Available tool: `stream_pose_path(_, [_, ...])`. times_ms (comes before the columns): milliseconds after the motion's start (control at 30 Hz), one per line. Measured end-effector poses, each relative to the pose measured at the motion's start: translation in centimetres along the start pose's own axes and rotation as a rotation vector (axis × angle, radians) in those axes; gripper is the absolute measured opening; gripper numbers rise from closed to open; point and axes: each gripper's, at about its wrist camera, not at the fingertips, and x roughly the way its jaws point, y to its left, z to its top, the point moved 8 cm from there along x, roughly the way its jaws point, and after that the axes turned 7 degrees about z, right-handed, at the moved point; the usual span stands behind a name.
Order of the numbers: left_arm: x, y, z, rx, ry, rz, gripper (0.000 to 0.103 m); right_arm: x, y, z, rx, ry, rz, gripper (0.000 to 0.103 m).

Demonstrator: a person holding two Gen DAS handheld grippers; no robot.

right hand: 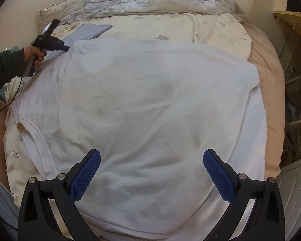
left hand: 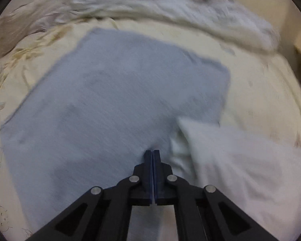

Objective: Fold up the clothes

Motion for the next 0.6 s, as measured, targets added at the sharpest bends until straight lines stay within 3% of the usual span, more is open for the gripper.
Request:
stream_pose_path(100, [-1.6, 0.4, 0.3, -0.023, -0.050, -0.101, 0.002, 0.3, 0.0, -0.1, -0.003, 0.004, 0.006, 0.103])
stream_pose_path(200, [-2.7, -1.9, -0.6, 0.051, -0.067, -0.227, 0.002, 0.5, -0.1, -0.2, -0.004, 0.011, 0.008, 0.103])
stream_pose_path(233, [-2.3, -2.5, -1.4, 0.091, -0.042, -0.230, 0.002, 0.5, -0.2, -0.2, -0.002, 0.011, 0.009, 0.103])
stream_pose_path(267, [-1.8, -3.1, -2.1, 0.129, -0.018, -0.228, 0.002, 0.4, -0.2, -0.1, 0.000, 0.008, 0.011, 0.103])
stream_pose_path(367, [0.3, -2.1, -2.5, 0.152, -0.004, -0.082, 0.002, -0.1, -0.5, 0.2, 0.020, -0.016, 0.009, 0.103])
stream_pose_path(500, [-0.5, 1.4, -1.0, -0.022, -0.054, 0.000, 0.002, -2.5, -1.9, 0.8, 0.087, -0.092, 0.018, 0.103])
stream_pose_path(600, [-3.3, 1.6, -1.6, -0.069, -0.055, -0.035, 0.006, -6.0, -4.1, 1.9, 0.189, -0.199, 0.039, 0.103])
